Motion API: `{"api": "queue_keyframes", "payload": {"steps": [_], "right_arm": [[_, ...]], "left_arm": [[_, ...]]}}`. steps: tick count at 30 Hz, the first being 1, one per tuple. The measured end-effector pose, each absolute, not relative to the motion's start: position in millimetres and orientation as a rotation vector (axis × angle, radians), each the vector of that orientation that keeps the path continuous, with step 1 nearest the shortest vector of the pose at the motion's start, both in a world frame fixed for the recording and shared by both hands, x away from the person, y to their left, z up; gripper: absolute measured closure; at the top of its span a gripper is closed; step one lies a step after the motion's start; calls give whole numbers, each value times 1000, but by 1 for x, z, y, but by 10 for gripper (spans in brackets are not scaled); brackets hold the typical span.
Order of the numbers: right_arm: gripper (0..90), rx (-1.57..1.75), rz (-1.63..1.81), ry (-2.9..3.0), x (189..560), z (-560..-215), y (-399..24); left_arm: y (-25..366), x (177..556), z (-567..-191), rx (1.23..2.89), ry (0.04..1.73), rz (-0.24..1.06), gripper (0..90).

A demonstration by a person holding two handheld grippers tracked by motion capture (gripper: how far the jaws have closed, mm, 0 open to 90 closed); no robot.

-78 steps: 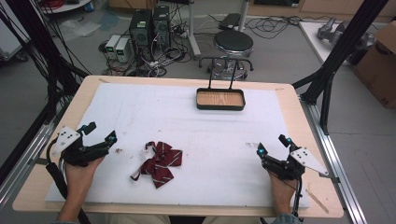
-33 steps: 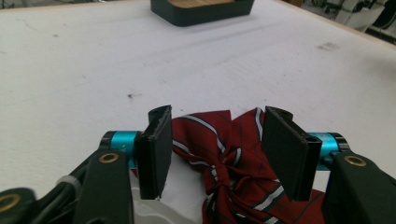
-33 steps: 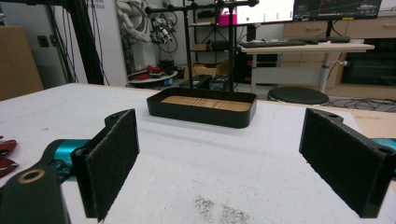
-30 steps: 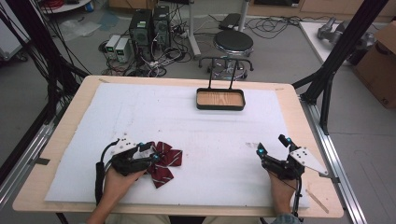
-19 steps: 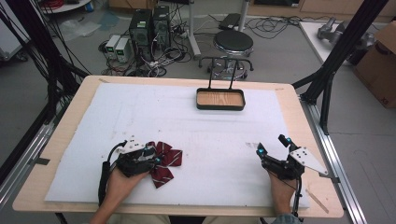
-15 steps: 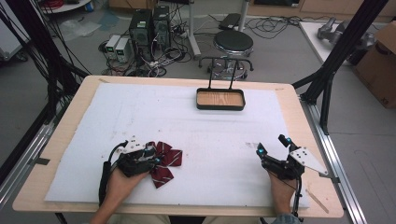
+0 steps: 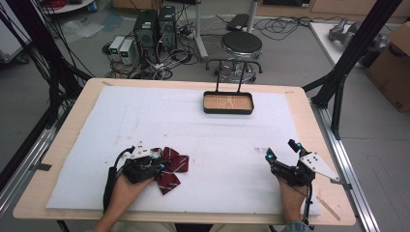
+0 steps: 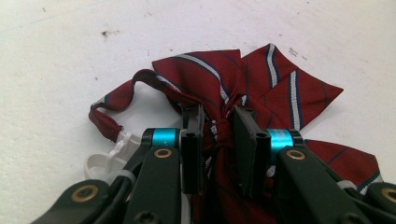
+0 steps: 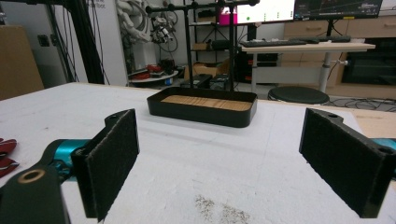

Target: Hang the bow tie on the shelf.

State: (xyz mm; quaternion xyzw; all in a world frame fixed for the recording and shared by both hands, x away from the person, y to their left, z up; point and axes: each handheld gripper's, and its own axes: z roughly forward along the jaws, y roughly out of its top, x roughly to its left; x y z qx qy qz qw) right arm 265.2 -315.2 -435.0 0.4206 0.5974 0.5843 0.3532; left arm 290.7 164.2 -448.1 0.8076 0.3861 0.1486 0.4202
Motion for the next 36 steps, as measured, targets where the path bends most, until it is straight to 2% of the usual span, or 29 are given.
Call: {"api": "queue_keyframes", "payload": {"steps": [12,17,24,36], "right_arm": [[110,1086,1513,1548,265,-435,-315],[111,1084,1513,1548,265,-435,-315],[111,1089,1515,1549,266,-435,-316],[111,1091,1524,1553,266,-435,-316]], "left_arm": [[161,292,-417,1942,762,447,747],[160,300,-404,1890,749,449,749],[148,327,-377,1811,711,423,749],[111,379,-345,1843,547,330,749]]}}
